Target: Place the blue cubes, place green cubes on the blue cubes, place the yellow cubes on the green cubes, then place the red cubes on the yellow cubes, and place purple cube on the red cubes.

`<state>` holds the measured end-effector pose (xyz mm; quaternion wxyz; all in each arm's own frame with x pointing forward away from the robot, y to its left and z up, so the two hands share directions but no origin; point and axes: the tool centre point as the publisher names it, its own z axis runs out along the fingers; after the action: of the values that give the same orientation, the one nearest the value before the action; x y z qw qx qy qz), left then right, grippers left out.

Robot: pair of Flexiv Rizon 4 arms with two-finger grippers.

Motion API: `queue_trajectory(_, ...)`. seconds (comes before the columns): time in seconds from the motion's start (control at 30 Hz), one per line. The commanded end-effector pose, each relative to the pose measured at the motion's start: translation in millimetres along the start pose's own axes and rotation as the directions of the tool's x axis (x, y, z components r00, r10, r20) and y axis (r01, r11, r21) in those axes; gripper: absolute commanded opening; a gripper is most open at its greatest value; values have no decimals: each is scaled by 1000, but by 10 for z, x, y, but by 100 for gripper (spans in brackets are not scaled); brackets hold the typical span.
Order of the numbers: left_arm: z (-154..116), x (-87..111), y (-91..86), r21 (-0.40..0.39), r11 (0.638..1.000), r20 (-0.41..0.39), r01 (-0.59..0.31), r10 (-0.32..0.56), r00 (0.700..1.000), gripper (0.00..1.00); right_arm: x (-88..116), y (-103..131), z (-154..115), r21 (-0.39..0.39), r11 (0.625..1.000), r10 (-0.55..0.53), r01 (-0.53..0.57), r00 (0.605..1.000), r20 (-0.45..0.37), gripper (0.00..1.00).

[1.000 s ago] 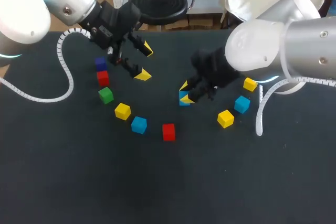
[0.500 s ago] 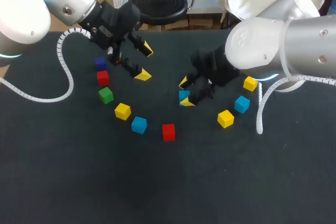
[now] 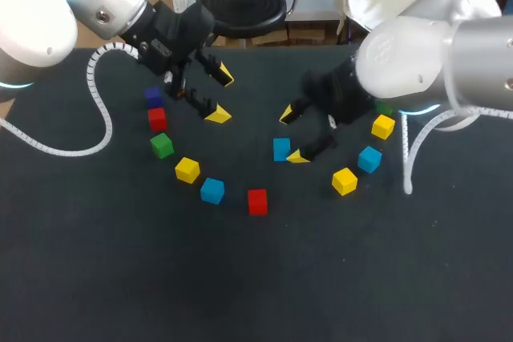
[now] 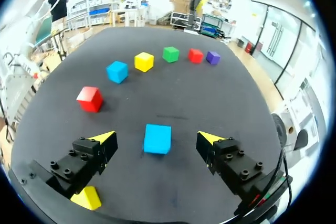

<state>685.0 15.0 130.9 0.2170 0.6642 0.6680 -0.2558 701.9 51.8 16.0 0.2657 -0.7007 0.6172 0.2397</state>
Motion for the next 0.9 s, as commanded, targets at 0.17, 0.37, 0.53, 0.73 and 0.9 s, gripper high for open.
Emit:
queue_trajectory(0.17, -1, -3, -2, 0, 1000, -2, 1, -1, 1000, 100, -23, 191, -405, -13, 999, -46, 46, 998, -31, 100)
queue_trajectory(0.37, -1, -3, -2, 0, 1000, -2, 1, -1, 1000, 100, 27, 317, -600, -30, 1000, -7, 5, 997, -79, 100)
queue_trajectory(0.53, -1, -3, -2, 0, 1000, -2, 1, -1, 1000, 100, 27, 317, -600, -30, 1000, -7, 5, 997, -79, 100)
queue_trajectory(0.73, -1, -3, -2, 0, 1000, -2, 1, -1, 1000, 100, 27, 317, -600, -30, 1000, -7, 5, 997, -79, 100)
queue_trajectory(0.9, -1, -3, -2, 0, 1000, -2, 1, -1, 1000, 100, 84, 346, -675, -85, 996, -24, 18, 997, -71, 100)
